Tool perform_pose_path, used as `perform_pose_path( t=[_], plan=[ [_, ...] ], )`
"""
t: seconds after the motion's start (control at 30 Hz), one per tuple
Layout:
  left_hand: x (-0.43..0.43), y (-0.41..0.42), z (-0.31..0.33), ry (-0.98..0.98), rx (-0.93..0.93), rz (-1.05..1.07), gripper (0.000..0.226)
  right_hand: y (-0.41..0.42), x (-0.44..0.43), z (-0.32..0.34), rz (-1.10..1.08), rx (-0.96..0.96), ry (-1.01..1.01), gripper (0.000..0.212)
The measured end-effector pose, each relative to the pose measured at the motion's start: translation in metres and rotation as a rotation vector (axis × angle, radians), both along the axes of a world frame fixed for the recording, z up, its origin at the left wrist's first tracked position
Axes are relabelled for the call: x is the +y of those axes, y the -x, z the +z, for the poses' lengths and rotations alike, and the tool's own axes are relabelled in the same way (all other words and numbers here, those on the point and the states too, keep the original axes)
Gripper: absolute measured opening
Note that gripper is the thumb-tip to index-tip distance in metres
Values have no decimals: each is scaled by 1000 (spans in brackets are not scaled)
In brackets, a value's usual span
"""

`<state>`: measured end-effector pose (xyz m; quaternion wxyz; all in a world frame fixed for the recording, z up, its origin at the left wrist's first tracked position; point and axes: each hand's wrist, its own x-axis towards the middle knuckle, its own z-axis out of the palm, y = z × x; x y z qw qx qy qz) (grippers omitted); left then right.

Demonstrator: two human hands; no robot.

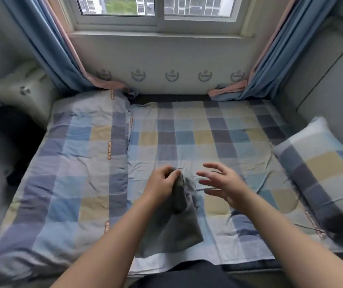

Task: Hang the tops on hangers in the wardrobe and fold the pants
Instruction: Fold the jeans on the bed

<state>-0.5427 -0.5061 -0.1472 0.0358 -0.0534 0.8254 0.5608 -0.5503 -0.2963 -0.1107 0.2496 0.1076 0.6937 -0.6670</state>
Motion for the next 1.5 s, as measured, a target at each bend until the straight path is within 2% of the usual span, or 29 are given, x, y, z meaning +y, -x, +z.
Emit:
perform_pose_path(
  t=[0.07,0.1,0.17,0.2,0.27,0.4,0.43,0.47,0.53,0.6,0.67,0.73,0.77,0.87,0.93,0.97,1.07,1.17,1.23,1.3,1.37,1.43,1.5],
  plan=[
    [12,1,-4,-76,-77,63,21,-20,3,-26,151,15,-111,41],
    [17,0,-6,-174,-124,117,20,-30,3,-38,213,6,-156,53],
    [26,1,-2,-469,-246,227,15,-46,0,-59,321,-38,-197,75],
    [29,3,2,-617,-295,265,17,-51,-3,-68,368,-61,-174,77],
    [32,11,11,-789,-326,303,24,-50,-8,-82,410,-70,-150,64],
    [25,21,21,-887,-305,337,42,-19,-6,-94,257,91,-378,14],
    [20,23,21,-823,-285,345,50,-9,-4,-92,207,109,-362,5],
    [15,23,20,-685,-258,338,58,0,-2,-88,161,117,-336,6],
    [5,22,19,-314,-210,270,73,17,-2,-75,46,78,-244,8],
    [-1,17,16,-41,-183,96,88,32,-10,-58,-81,-27,-105,9],
    [-1,8,9,189,-170,-160,106,44,-23,-37,-162,-167,47,18],
    [4,-1,2,339,-118,-308,113,51,-34,-16,-114,-245,133,23],
    [6,-3,0,323,-70,-307,107,53,-39,-6,-59,-264,140,23],
    [-3,4,2,67,53,-161,58,53,-49,16,80,-255,124,22],
    [-15,12,3,34,65,-84,27,51,-50,23,96,-161,135,23],
    [-21,13,4,3,44,-49,23,50,-49,24,83,-95,149,23],
    [-31,13,11,-216,-88,134,18,39,-47,16,83,88,86,20],
    [-35,13,18,-394,-181,304,19,18,-52,-7,202,157,-80,27],
    [-36,15,27,-522,-239,388,20,4,-59,-25,291,187,-180,46],
    [-38,18,37,-671,-268,453,23,-8,-70,-40,359,206,-277,76],
    [-38,18,50,-815,-285,494,28,-17,-85,-54,351,189,-371,98],
    [-39,19,62,-927,-289,515,32,-21,-95,-67,297,189,-498,93],
    [-41,18,70,-990,-279,518,35,-19,-98,-79,294,196,-622,67]
  ],
)
